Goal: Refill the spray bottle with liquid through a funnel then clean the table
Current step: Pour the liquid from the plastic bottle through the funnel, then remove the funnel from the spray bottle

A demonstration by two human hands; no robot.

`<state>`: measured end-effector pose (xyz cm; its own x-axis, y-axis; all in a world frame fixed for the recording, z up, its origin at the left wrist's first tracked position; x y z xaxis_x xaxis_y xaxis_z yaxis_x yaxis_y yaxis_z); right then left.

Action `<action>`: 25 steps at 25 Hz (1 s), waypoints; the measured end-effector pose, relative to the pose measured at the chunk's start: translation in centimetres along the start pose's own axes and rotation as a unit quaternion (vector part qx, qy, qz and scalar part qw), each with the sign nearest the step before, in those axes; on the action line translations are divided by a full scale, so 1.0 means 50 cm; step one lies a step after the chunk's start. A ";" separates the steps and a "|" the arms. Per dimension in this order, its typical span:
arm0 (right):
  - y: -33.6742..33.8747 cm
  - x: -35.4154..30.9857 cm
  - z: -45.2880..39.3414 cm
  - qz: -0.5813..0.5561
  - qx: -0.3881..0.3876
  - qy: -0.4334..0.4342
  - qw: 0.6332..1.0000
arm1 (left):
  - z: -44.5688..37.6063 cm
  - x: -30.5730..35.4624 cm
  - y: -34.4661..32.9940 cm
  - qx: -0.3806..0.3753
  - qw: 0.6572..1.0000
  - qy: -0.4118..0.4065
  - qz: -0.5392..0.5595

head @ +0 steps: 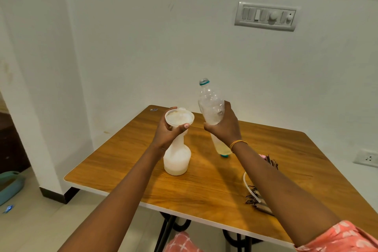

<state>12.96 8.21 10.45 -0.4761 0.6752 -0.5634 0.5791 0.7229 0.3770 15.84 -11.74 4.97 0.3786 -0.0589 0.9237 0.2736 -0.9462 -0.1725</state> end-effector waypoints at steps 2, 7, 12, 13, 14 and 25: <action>-0.006 0.019 0.018 -0.033 0.019 -0.060 0.997 | 0.002 -0.002 -0.001 0.000 1.000 0.005 0.000; -0.045 0.057 0.063 -0.060 0.005 -0.146 0.987 | 0.003 -0.012 0.005 0.002 1.000 0.012 -0.005; -0.052 0.075 0.075 -0.094 0.002 -0.169 0.981 | -0.001 -0.014 0.002 -0.002 1.000 0.009 -0.014; -0.055 0.077 0.074 -0.098 -0.008 -0.170 0.981 | 0.000 -0.013 0.000 -0.005 1.000 0.008 -0.016; -0.057 0.079 0.073 -0.104 -0.017 -0.170 0.980 | 0.000 -0.013 -0.001 -0.006 1.000 0.008 -0.017; -0.007 -0.169 0.102 0.001 -0.030 0.265 0.964 | 0.010 -0.005 0.000 0.002 1.000 0.012 -0.016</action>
<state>20.14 1.51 11.33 -0.7553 0.6453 -0.1148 0.5484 0.7181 0.4285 16.16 -11.57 4.56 0.3477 -0.0370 0.9369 0.2879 -0.9467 -0.1442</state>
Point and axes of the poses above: each hand's wrist, its own z-axis away from the middle knuckle, its own y-axis out of the back of the hand, x = y × z, the point moved 9 cm from there along -z, towards the middle knuckle, and after that the axes turned 15 degrees about x, right-handed, at the moved point
